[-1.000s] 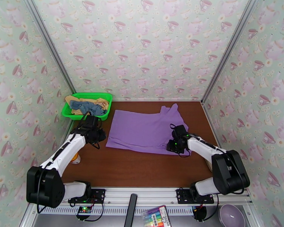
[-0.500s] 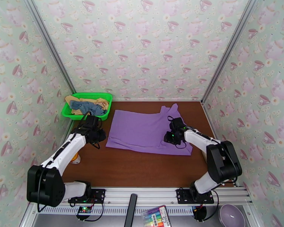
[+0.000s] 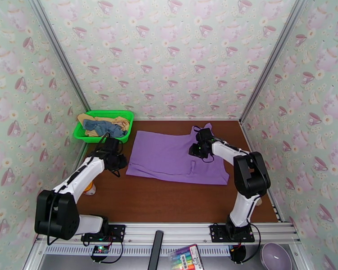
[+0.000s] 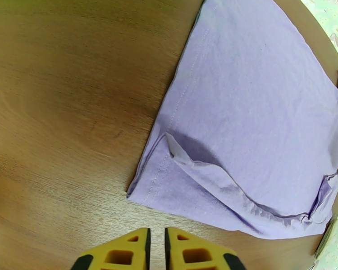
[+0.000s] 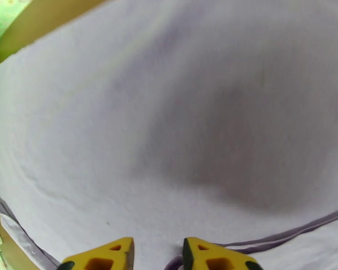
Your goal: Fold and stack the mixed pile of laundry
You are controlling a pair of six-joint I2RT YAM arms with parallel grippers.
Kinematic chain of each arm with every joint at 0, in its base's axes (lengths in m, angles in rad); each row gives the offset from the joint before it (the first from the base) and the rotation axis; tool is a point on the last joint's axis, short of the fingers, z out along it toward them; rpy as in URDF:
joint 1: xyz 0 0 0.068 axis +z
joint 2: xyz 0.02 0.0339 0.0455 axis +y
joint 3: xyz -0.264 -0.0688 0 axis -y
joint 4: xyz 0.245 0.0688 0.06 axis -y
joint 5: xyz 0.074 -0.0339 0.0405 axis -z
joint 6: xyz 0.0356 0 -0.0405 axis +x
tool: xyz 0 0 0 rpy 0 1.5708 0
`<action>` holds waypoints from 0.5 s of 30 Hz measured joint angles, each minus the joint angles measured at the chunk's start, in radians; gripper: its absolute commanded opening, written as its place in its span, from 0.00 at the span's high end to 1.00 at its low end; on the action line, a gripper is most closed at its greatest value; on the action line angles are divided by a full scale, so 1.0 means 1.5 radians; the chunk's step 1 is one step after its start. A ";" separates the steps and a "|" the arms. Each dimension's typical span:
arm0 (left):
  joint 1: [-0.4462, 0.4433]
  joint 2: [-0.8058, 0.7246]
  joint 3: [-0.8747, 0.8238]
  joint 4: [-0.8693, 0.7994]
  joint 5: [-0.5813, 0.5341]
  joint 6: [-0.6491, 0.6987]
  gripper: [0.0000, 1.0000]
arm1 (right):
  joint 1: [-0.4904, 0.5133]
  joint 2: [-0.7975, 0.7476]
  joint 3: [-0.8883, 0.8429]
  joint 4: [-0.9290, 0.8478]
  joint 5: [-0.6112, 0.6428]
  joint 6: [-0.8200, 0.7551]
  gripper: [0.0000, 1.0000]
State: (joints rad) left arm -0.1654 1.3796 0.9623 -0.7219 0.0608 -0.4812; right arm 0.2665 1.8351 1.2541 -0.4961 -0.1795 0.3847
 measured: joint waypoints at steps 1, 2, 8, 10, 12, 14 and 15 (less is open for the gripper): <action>-0.007 0.000 -0.001 0.000 0.000 0.000 0.83 | -0.003 -0.016 -0.001 -0.016 0.017 -0.003 0.58; -0.013 0.000 -0.001 0.000 0.000 0.001 0.83 | -0.006 -0.030 -0.004 -0.026 0.029 -0.005 0.59; -0.051 -0.002 -0.024 0.006 0.000 0.002 0.82 | -0.089 -0.112 -0.073 -0.073 0.095 -0.010 0.62; -0.060 -0.013 -0.032 0.003 0.000 -0.001 0.81 | -0.109 -0.112 -0.110 -0.077 0.108 -0.009 0.64; -0.065 -0.035 -0.032 -0.004 0.000 -0.001 0.80 | -0.113 -0.106 -0.146 -0.083 0.113 -0.007 0.65; -0.065 -0.063 -0.032 -0.014 -0.001 -0.001 0.79 | -0.115 -0.085 -0.162 -0.092 0.116 -0.007 0.67; -0.065 -0.077 -0.031 -0.023 -0.002 -0.001 0.78 | -0.117 -0.071 -0.163 -0.094 0.120 -0.008 0.68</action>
State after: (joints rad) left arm -0.2634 1.2636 0.9154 -0.7570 0.0574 -0.4820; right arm 0.0914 1.7283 1.0103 -0.6376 0.0010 0.3729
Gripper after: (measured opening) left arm 0.204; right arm 0.338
